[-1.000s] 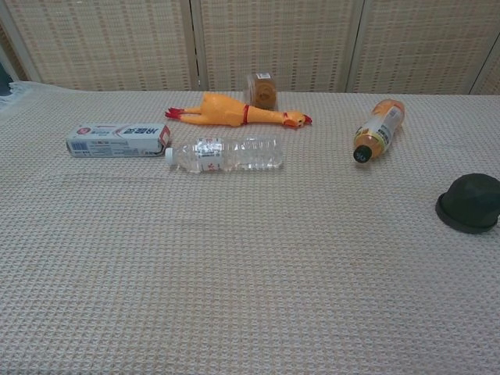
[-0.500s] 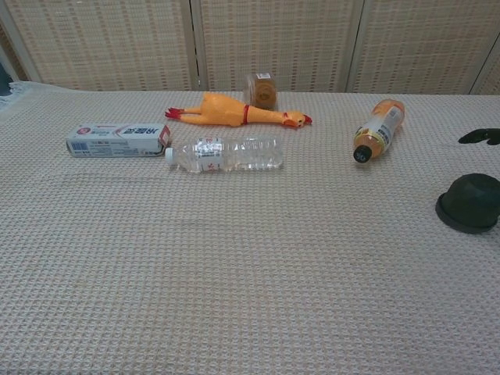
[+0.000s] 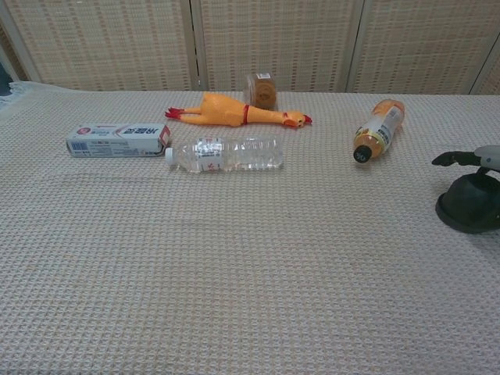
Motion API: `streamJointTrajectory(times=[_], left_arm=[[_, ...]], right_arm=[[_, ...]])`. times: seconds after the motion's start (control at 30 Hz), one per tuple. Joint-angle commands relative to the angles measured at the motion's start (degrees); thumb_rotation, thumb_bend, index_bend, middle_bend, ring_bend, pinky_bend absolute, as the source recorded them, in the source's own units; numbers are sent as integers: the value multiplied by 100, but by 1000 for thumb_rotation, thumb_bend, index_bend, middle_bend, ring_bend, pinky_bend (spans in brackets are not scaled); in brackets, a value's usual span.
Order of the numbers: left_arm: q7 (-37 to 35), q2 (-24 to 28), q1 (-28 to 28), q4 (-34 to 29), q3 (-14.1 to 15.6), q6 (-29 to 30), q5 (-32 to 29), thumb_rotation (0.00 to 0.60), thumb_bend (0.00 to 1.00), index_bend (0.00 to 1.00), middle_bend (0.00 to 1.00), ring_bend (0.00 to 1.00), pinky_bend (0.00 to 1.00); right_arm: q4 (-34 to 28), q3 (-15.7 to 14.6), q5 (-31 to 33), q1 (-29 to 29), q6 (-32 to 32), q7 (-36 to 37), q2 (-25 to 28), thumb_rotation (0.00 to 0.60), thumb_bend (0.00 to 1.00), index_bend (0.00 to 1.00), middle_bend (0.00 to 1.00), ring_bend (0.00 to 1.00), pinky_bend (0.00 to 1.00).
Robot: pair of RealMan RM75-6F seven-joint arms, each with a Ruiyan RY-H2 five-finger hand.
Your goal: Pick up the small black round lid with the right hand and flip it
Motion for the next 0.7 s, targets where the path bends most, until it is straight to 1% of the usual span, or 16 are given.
streamJointTrajectory(times=[0.03,0.17,0.2,0.37,0.53,0.63,0.7], left_arm=[[-15,5,3,-2,-1,5,0,600,441,504,242,177,445],[-37,11,9,-8,0,12,6,600,441,503,243,182,446],[-35,12,8,-10,1,11,8,600,441,504,243,182,446],[-25,13,9,-15,3,13,14,600,441,503,243,183,446],[-36,17,9,-17,1,8,10,600,443,503,243,183,446],[-39,19,10,-18,1,6,9,600,442,504,243,183,446],[-39,19,11,-19,1,10,11,600,441,505,243,183,446]], right_arm=[[128,-38,-9,2,164,-74,-139,600,116,112,141,138,227],[342,-69,-21,-28,402,-179,-349,600,116,272,256,267,335],[369,-81,7,-24,388,-203,-369,600,116,280,263,277,342],[410,-105,192,44,196,-250,-381,600,117,232,265,271,344],[439,-144,343,98,123,-369,-401,600,116,194,265,240,344],[497,-134,356,80,273,-400,-485,600,117,241,266,260,355],[550,-135,302,51,412,-409,-553,600,117,286,270,296,382]])
